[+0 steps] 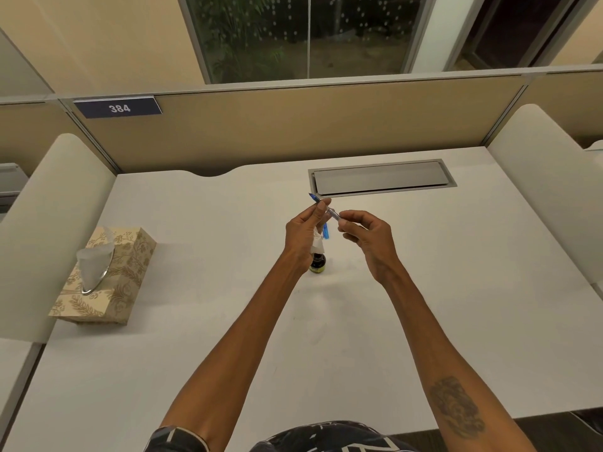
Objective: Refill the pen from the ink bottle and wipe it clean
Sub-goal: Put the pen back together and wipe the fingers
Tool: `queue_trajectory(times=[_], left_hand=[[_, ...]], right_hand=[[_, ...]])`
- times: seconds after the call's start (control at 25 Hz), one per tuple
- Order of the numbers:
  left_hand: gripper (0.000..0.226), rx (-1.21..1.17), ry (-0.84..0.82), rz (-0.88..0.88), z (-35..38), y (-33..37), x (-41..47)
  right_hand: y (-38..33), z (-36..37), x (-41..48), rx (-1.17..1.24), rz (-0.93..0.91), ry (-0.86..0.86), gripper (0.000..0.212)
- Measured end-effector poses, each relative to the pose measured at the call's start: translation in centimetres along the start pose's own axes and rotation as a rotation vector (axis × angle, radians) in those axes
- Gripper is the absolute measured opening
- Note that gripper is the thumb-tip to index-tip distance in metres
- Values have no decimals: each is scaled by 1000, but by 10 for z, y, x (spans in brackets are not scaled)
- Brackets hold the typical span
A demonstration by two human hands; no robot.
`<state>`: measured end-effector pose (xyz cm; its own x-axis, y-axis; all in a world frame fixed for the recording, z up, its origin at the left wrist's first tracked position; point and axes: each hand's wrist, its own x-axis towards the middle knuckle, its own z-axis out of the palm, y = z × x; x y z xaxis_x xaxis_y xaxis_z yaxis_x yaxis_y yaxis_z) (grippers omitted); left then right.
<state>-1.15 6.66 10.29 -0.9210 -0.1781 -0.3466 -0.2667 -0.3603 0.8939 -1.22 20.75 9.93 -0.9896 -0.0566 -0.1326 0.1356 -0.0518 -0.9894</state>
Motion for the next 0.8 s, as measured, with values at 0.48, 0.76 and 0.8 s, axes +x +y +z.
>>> queue_trajectory(times=[0.48, 0.76, 0.8], left_hand=[[28, -4, -34, 38, 3, -5, -2], [29, -34, 38, 40, -3, -7, 0], [29, -35, 36, 42, -5, -6, 0]], right_hand=[[-5, 8, -7, 29, 113, 126, 25], [-12, 12, -11, 78, 167, 50, 17], [-13, 11, -11, 80, 175, 52, 16]])
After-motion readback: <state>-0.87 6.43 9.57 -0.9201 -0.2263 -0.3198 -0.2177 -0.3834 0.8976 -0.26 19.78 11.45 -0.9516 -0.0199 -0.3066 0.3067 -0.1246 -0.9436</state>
